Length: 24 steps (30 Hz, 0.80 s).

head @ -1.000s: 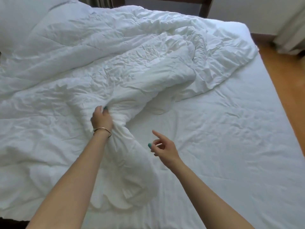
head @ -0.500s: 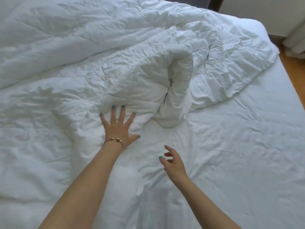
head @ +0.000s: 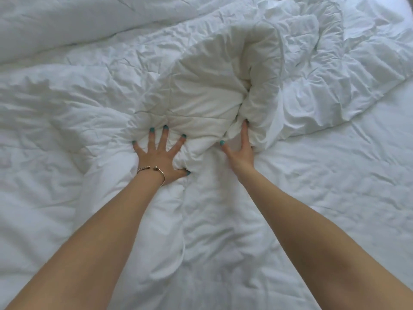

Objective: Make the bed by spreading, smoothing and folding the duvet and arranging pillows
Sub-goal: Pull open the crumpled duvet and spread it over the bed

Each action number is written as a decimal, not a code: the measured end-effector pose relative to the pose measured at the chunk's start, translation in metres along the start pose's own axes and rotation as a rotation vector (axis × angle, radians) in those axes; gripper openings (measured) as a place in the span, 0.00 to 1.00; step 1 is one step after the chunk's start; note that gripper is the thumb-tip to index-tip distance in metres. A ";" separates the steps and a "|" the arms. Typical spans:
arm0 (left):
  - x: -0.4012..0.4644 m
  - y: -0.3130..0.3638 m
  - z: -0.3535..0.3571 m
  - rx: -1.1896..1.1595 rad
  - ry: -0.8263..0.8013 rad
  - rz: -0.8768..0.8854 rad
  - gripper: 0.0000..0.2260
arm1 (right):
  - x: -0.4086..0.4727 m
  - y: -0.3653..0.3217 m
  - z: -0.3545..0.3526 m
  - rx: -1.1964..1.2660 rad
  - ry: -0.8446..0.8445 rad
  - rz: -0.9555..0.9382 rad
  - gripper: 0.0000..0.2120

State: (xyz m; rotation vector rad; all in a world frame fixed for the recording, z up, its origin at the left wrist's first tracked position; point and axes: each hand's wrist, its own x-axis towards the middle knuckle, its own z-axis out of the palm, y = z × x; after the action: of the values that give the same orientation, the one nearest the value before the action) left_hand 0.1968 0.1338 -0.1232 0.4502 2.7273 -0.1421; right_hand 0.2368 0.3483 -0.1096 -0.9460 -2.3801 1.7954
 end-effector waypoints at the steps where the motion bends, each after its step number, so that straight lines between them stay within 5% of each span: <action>1: 0.000 0.001 -0.001 0.006 0.011 -0.007 0.41 | 0.001 -0.005 0.002 0.037 0.066 -0.015 0.38; 8: -0.038 0.008 -0.006 -0.077 0.445 0.137 0.17 | -0.043 -0.022 -0.045 0.085 0.107 -0.042 0.34; 13: -0.077 0.012 -0.055 -0.525 0.593 0.127 0.19 | -0.081 -0.047 -0.144 -0.021 0.163 -0.135 0.31; 18: -0.114 0.017 -0.104 -0.691 0.748 0.101 0.19 | -0.099 -0.070 -0.240 0.157 0.515 -0.159 0.30; 21: -0.113 0.032 -0.106 -0.503 0.636 -0.073 0.15 | -0.103 -0.061 -0.256 0.243 0.622 -0.002 0.34; 24: -0.106 0.054 -0.089 -0.433 0.475 -0.102 0.14 | -0.119 -0.036 -0.217 0.099 0.372 0.216 0.47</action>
State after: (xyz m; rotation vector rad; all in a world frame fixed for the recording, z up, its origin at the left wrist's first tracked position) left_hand 0.2772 0.1682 -0.0026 0.2396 3.1137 0.5911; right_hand 0.3951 0.4757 0.0356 -1.4242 -2.0120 1.6030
